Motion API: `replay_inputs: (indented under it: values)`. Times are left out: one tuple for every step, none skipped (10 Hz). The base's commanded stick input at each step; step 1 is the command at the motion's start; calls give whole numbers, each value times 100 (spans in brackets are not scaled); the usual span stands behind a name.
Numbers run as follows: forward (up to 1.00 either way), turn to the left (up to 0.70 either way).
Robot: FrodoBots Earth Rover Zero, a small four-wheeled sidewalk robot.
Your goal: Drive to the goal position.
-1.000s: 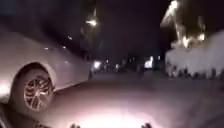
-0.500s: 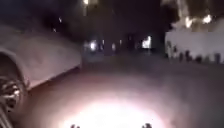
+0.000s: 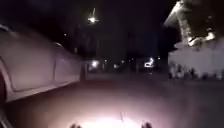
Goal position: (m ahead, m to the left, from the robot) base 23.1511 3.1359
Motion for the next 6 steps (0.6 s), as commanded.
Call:
replay_inputs:
  values:
    - [100,0]
    - [100,0]
    - [100,0]
    - [100,0]
    - [100,0]
    - [100,0]
